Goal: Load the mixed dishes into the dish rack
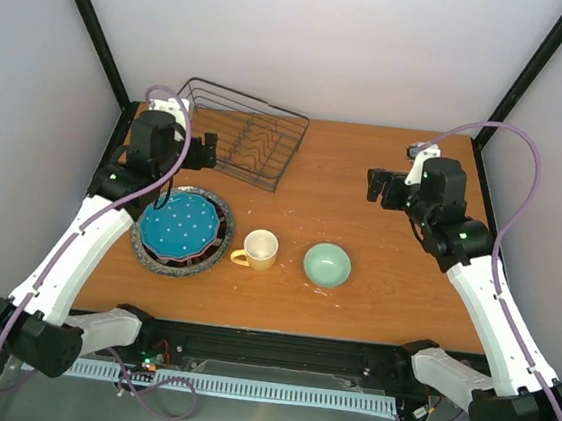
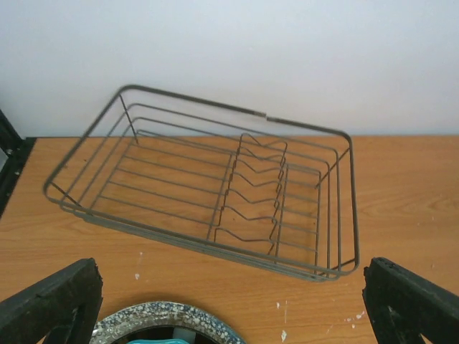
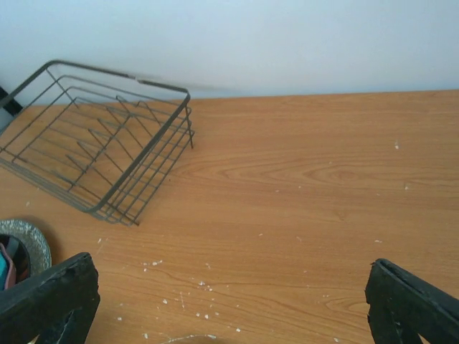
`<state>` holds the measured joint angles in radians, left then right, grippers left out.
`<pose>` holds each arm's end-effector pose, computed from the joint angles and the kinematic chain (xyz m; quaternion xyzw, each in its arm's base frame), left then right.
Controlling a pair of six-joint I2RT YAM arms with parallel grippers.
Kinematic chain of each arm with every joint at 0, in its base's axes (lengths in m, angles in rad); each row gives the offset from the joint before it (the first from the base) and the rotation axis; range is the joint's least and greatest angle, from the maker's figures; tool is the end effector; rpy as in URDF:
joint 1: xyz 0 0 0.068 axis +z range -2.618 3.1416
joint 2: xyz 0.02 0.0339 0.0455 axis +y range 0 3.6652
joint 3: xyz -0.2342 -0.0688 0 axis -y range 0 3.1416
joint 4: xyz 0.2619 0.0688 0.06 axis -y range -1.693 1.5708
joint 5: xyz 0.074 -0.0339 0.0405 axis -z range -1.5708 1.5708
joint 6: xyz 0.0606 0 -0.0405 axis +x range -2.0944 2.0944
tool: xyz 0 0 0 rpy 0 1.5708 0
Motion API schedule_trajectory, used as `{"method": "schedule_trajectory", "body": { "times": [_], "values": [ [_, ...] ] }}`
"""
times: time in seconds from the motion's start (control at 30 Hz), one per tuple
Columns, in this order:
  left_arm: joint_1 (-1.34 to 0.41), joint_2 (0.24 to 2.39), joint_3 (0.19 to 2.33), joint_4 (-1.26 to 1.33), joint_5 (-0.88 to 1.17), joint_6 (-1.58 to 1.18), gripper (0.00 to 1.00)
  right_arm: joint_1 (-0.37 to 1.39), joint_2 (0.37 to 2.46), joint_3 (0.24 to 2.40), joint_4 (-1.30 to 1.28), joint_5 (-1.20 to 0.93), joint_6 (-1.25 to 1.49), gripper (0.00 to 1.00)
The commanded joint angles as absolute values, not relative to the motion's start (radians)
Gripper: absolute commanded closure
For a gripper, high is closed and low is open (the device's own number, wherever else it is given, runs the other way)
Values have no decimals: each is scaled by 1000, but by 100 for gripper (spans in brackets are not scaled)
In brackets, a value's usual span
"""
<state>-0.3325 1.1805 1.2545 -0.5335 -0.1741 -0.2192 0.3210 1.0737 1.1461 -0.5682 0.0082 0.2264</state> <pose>0.2940 -0.0904 0.3500 0.0021 0.8476 -0.0721 0.5257 0.2693 0.0890 0.3341 -0.0385 0.8581 0.1350 0.4939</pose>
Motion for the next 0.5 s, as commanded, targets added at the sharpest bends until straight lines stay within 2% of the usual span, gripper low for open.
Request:
{"method": "schedule_trajectory", "body": {
  "times": [0.0,0.13,0.23,0.33,0.4,0.47],
  "values": [
    [-333,1128,1243,-579,-205,-269,0,325,1017,1126,-576,80,295,0],
    [-311,1088,1219,-532,-70,-303,0,325,961,1067,-545,28,296,0],
    [-216,1066,1180,-484,72,-306,0,325,985,1092,-564,-74,296,0],
    [-80,1080,1177,-504,178,-305,0,344,1161,1279,-719,-157,285,0],
    [-11,1086,1192,-525,230,-295,0,405,1295,1420,-807,-113,261,2],
    [20,1089,1213,-539,239,-288,0,453,1412,1543,-820,-69,275,9]
  ]
}}
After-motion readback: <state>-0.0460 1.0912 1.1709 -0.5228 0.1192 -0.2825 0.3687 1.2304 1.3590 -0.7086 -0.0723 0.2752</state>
